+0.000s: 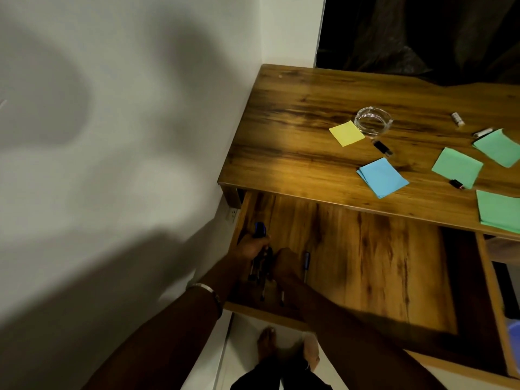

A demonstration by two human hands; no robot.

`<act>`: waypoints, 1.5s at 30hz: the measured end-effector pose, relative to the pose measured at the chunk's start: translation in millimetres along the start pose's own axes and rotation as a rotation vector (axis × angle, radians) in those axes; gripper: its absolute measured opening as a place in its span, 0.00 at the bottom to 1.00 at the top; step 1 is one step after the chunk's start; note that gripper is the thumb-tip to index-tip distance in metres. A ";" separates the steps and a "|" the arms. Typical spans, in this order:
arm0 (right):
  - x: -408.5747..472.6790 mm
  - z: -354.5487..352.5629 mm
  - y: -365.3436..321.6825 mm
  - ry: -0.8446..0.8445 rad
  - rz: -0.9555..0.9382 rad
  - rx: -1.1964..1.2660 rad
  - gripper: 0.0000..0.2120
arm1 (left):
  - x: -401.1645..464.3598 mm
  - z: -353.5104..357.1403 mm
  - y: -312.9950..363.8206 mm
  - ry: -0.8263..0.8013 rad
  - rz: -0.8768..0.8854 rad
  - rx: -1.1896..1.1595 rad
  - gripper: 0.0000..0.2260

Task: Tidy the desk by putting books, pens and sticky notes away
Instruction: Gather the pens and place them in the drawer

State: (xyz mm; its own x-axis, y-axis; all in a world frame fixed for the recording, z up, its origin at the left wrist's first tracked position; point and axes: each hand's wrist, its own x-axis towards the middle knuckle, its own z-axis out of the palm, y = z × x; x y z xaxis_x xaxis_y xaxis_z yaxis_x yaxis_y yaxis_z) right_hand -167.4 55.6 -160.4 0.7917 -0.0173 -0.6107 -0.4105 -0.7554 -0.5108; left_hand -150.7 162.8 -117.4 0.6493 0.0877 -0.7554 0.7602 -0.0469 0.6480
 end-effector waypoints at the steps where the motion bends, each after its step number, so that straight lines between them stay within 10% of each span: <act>1: 0.4 -1.3 -0.1 0.026 -0.012 0.032 0.08 | -0.6 0.4 1.2 -0.003 -0.007 -0.013 0.07; 7: -6.0 -38.7 -5.2 0.177 -0.064 0.501 0.10 | -2.1 10.8 7.4 -0.052 -0.050 -0.074 0.12; 16: -9.0 -79.6 18.5 -0.059 0.062 0.599 0.06 | -11.8 48.5 6.7 -0.177 0.060 0.051 0.15; 25: -0.2 -97.1 67.9 0.083 0.088 0.705 0.06 | -9.6 77.8 -1.8 -0.238 0.077 0.076 0.12; 30: 73.1 -60.3 152.0 0.176 0.176 0.467 0.19 | -7.8 73.0 -7.6 -0.221 0.048 0.076 0.02; 33: 62.4 -54.2 151.6 0.184 0.179 0.211 0.19 | 1.7 64.7 -13.0 -0.199 0.034 0.105 0.21; 35: 21.1 -69.9 124.9 0.144 0.183 0.082 0.19 | 1.3 61.9 -14.1 -0.212 0.034 0.124 0.15; 38: 0.5 -78.5 113.3 0.078 0.215 0.075 0.05 | -5.8 62.5 -10.3 -0.223 0.028 0.093 0.04; 45: 6.1 -60.9 117.9 0.095 0.186 0.076 0.15 | -1.5 62.2 -12.3 -0.224 0.012 0.098 0.13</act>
State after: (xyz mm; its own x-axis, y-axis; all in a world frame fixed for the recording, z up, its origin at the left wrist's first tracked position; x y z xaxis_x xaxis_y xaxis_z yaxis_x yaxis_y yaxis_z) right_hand -183.4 -73.4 -187.4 0.7367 -0.2158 -0.6409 -0.5836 -0.6816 -0.4413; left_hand -159.8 101.3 -130.3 0.6389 -0.1356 -0.7573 0.7435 -0.1439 0.6530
